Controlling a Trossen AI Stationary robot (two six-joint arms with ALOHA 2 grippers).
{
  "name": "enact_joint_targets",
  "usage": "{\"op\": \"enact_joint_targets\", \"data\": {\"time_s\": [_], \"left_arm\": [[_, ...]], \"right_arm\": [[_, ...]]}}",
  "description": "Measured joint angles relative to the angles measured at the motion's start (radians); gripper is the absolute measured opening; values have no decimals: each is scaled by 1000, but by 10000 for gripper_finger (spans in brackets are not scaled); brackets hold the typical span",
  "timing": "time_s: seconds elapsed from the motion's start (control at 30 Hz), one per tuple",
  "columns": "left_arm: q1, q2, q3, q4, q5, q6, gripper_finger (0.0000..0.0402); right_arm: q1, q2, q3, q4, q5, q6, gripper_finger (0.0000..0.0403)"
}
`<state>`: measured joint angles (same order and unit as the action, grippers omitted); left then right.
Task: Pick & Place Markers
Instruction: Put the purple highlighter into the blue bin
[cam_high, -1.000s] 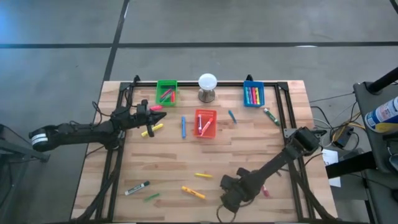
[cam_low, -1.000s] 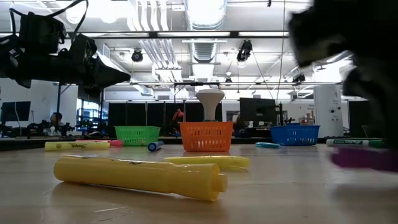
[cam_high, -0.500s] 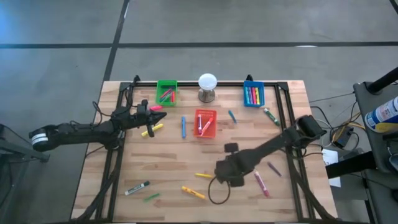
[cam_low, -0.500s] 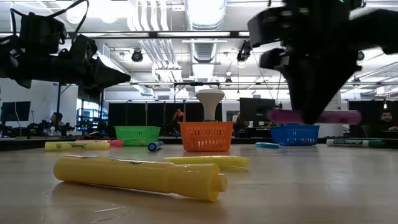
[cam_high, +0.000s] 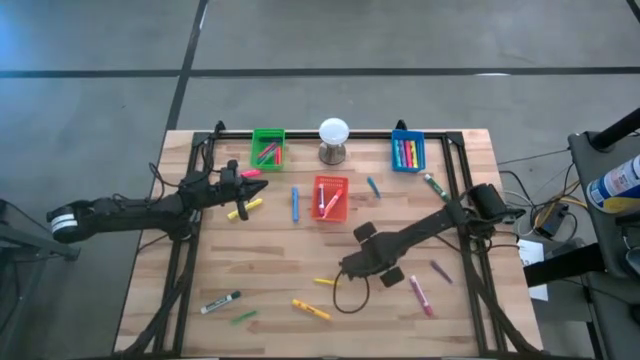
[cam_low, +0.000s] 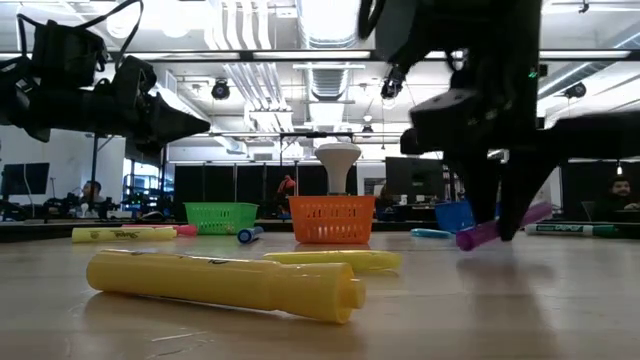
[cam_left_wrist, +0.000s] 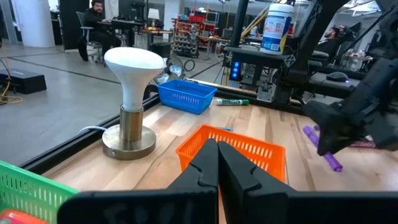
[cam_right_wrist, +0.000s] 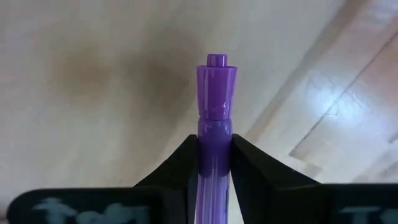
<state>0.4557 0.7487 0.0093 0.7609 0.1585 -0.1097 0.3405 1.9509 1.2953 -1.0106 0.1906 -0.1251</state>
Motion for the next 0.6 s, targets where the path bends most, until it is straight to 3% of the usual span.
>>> {"op": "enact_joint_targets", "data": {"time_s": [0.2, 0.43, 0.6], "left_arm": [[0, 1, 0, 0, 0, -1, 0], [-1, 1, 0, -1, 0, -11, 0], [-1, 1, 0, -29, 1, -19, 0]], "right_arm": [[6, 8, 18, 1, 113, 214, 112], [13, -21, 91, -9, 127, 472, 162], [10, -78, 70, -49, 127, 998, 179]]}}
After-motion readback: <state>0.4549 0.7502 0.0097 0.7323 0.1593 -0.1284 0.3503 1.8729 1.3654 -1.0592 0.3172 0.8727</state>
